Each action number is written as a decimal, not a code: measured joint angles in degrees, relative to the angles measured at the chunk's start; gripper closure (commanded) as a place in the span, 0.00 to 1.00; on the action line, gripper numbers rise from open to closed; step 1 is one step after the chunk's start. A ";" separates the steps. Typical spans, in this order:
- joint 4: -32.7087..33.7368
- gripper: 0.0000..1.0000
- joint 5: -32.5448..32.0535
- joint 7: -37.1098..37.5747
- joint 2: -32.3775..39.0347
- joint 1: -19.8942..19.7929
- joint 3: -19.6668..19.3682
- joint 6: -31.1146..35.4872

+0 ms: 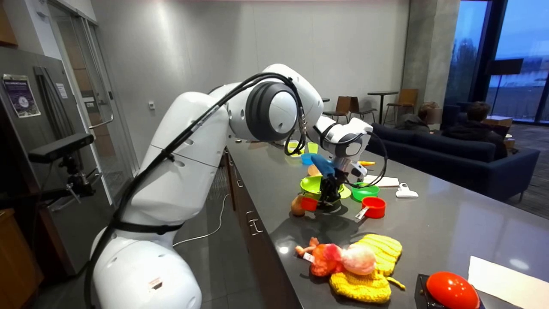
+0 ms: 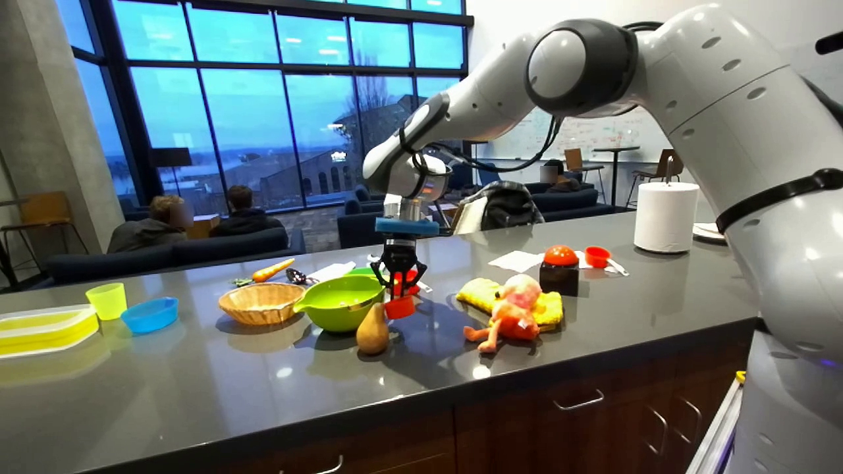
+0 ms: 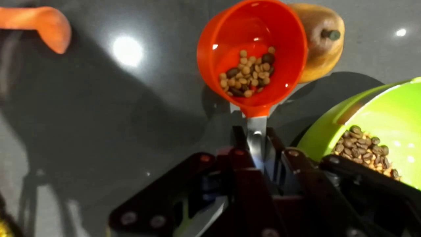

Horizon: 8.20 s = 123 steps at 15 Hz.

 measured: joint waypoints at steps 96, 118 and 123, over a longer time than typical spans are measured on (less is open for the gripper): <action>60.51 0.00 -18.21 17.49 31.91 3.62 0.62 -23.18; 59.15 0.00 -21.39 6.91 24.90 -5.14 -3.87 -30.16; 58.36 0.00 -21.39 -1.93 25.18 -5.98 -3.73 -31.03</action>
